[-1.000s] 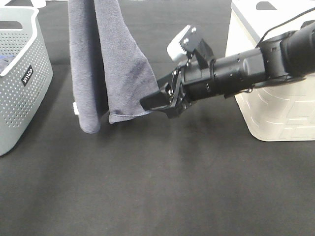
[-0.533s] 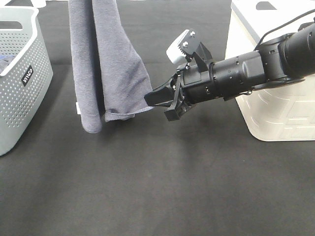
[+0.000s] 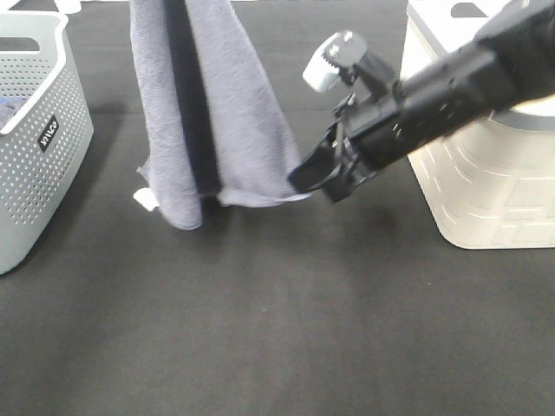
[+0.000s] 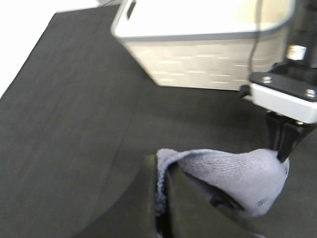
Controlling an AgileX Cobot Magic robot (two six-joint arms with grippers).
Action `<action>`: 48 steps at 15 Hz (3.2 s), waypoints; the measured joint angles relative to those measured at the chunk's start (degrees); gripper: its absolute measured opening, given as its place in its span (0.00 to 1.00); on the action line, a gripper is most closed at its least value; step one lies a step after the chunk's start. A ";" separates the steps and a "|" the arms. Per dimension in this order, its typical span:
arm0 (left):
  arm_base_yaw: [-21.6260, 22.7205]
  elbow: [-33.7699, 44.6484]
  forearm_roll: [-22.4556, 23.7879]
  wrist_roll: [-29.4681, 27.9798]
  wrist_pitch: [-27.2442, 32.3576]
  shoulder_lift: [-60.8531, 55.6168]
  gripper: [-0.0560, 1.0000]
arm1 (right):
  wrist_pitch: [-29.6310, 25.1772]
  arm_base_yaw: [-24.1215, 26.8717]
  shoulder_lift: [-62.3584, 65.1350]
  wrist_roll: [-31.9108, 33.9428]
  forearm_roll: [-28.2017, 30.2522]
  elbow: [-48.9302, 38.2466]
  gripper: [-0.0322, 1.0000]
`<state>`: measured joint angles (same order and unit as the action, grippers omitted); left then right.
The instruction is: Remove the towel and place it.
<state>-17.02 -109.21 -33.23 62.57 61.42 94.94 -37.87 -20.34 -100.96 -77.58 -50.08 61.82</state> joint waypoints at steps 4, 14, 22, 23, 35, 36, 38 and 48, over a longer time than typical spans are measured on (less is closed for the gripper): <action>0.00 1.89 9.57 -16.21 -0.97 0.69 0.05 | -9.57 0.00 0.34 17.19 23.09 10.66 0.05; 2.01 40.68 11.29 -33.06 -35.75 -13.06 0.05 | -25.32 0.00 0.34 25.84 47.56 32.89 0.05; 2.01 46.64 4.47 -33.40 -59.87 -13.35 0.05 | -15.87 0.00 0.46 33.86 52.77 38.22 0.05; 2.01 45.61 4.47 -33.23 -60.39 -11.86 0.05 | -13.64 0.00 0.46 34.03 53.06 38.22 0.05; 5.27 15.18 7.73 -28.30 -62.34 15.24 0.05 | 6.82 4.41 -12.26 36.55 53.46 48.30 0.05; 4.41 20.51 7.96 -28.30 -66.63 13.81 0.05 | 9.40 4.41 -10.71 36.38 53.40 44.06 0.05; 2.29 32.77 10.03 -28.65 -72.48 8.82 0.05 | 13.81 4.41 -6.13 34.95 52.94 33.12 0.05; 0.29 73.40 43.20 -64.46 -89.90 -0.74 0.05 | 27.67 1.32 2.46 23.55 45.72 -9.40 0.05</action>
<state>-16.73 -35.81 9.97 -1.89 -28.48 94.19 -10.20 -19.02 -98.49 -54.03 -4.35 52.43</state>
